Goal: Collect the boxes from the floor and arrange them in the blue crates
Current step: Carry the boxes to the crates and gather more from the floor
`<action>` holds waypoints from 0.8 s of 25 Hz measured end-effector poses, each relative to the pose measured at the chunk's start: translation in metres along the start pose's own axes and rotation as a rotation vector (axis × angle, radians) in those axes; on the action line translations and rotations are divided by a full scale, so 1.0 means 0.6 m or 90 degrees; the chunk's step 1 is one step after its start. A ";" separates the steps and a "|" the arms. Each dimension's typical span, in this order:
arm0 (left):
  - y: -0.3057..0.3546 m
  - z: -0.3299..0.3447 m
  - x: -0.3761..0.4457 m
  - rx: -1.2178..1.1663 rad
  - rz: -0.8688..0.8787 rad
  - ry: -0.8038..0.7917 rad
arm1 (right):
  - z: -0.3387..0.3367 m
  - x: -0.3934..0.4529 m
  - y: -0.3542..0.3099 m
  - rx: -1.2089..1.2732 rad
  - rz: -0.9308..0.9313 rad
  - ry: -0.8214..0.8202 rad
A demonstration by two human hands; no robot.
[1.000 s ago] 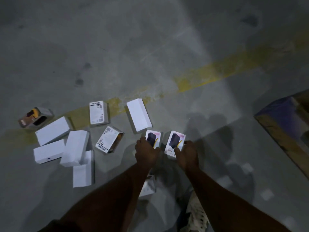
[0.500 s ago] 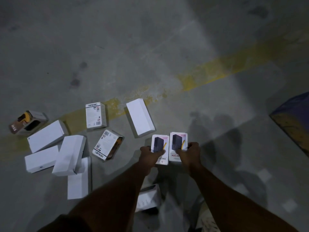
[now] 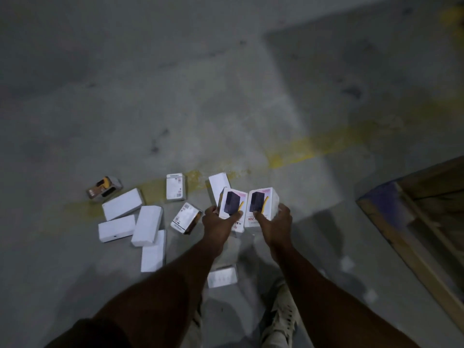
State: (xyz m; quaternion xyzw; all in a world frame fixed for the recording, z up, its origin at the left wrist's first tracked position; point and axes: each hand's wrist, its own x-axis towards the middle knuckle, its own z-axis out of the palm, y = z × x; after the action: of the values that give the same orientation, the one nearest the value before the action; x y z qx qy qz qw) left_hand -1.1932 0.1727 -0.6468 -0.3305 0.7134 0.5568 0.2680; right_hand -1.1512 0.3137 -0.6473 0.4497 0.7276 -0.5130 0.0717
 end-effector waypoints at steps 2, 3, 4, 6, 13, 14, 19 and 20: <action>0.065 -0.025 -0.081 0.000 0.035 -0.001 | -0.040 -0.056 -0.066 0.005 -0.022 0.003; 0.097 -0.035 -0.120 0.000 0.047 -0.003 | -0.062 -0.086 -0.102 0.004 -0.037 0.004; 0.123 -0.045 -0.152 -0.021 0.048 -0.019 | -0.083 -0.113 -0.134 0.001 -0.050 -0.001; 0.180 -0.074 -0.218 -0.049 0.047 -0.068 | -0.131 -0.179 -0.210 -0.004 -0.080 -0.033; 0.318 -0.196 -0.440 -0.103 0.094 -0.148 | -0.273 -0.367 -0.375 0.117 -0.180 -0.218; 0.331 -0.211 -0.466 -0.117 0.098 -0.155 | -0.289 -0.385 -0.392 0.152 -0.173 -0.249; 0.352 -0.281 -0.605 -0.218 0.073 -0.186 | -0.345 -0.458 -0.465 0.156 -0.157 -0.374; 0.345 -0.298 -0.629 -0.254 0.060 -0.179 | -0.347 -0.471 -0.474 0.137 -0.156 -0.401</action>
State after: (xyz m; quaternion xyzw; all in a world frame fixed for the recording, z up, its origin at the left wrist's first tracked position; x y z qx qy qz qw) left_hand -1.1146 0.0980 -0.1935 -0.2622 0.5595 0.7393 0.2677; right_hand -1.1184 0.2989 -0.1970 0.1838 0.6599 -0.7052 0.1827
